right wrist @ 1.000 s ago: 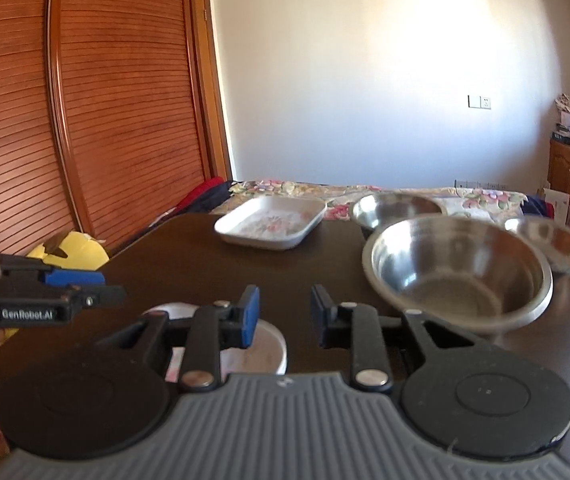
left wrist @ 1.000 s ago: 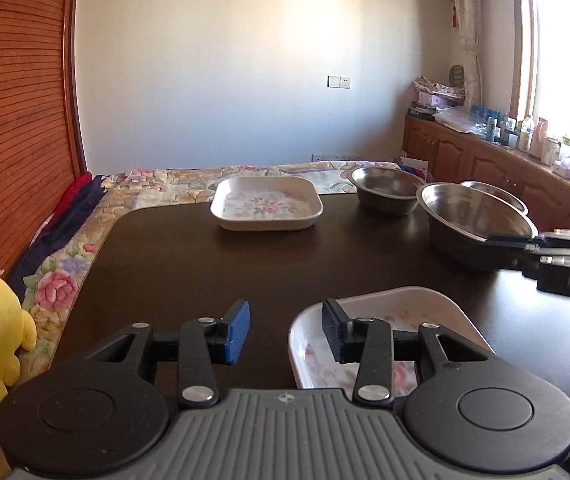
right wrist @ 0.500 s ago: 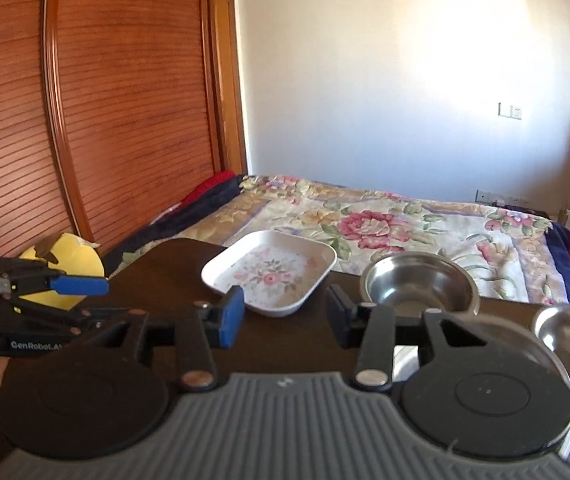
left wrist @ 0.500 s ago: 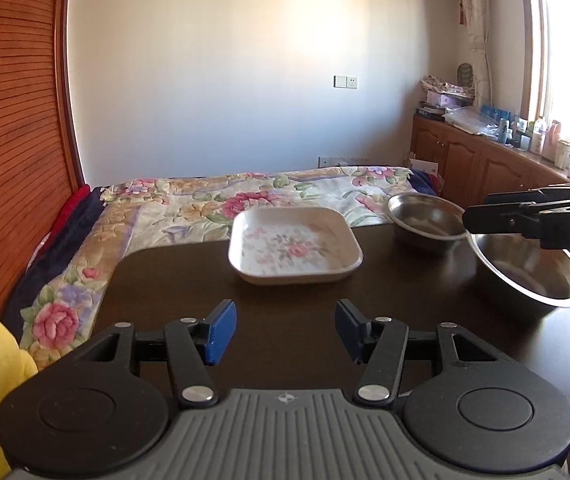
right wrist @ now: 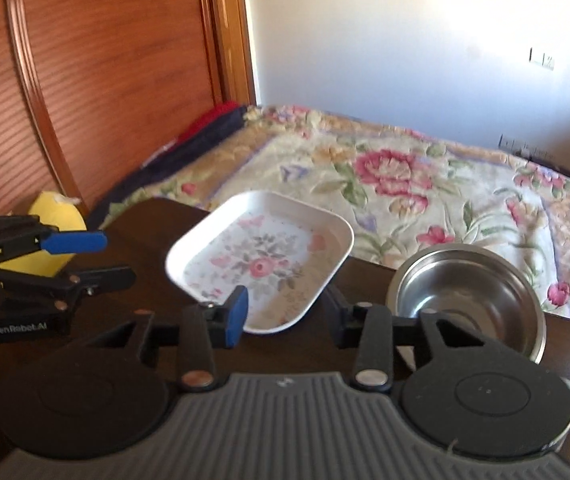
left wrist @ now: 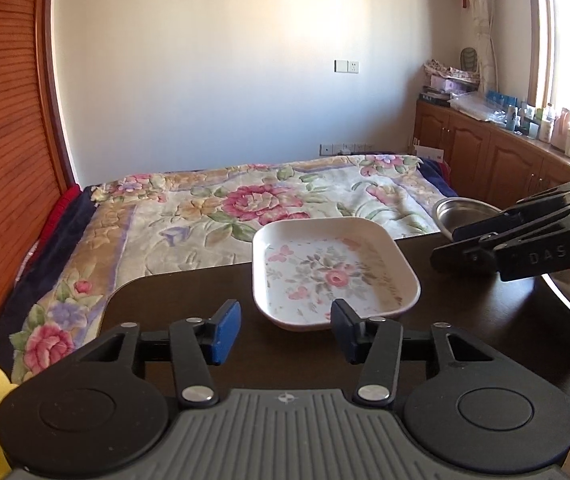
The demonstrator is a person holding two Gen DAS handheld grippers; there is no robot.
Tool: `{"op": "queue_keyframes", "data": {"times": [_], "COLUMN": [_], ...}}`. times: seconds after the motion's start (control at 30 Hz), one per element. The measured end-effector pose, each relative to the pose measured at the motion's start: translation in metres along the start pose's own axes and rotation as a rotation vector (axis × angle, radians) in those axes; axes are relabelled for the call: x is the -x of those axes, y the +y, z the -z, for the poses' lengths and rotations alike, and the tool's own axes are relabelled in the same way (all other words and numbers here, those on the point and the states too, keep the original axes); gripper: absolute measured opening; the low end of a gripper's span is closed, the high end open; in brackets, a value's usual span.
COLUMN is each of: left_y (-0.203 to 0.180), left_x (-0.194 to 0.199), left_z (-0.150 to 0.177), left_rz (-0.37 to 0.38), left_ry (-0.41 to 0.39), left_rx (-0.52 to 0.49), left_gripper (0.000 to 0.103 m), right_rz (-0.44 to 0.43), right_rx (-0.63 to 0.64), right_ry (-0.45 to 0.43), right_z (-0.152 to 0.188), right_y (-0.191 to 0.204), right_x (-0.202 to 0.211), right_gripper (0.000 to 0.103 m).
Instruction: Organize plates and bowls
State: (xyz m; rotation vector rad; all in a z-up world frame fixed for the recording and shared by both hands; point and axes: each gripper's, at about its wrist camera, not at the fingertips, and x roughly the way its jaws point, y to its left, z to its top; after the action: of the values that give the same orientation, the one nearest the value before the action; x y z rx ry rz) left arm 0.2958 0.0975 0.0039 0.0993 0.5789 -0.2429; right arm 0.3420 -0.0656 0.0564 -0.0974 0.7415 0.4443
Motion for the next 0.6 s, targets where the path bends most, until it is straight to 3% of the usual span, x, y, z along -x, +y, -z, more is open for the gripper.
{"op": "queue_keyframes", "data": {"times": [0.53,0.6], "left_y": [0.021,0.022], "left_x": [-0.065,-0.069], "left_z": [-0.015,-0.015], "left_rz": [0.035,0.035], "left_ry": [0.055,0.06], "left_rx": [0.03,0.032], "left_gripper": [0.037,0.037], "right_rz": [0.028,0.022], "right_rx": [0.032,0.046], "right_ry": [0.122,0.136], "right_z": [-0.02,-0.02], "right_y": [-0.008,-0.008], "right_x": [-0.05,-0.054], "right_gripper": [0.034,0.029]}}
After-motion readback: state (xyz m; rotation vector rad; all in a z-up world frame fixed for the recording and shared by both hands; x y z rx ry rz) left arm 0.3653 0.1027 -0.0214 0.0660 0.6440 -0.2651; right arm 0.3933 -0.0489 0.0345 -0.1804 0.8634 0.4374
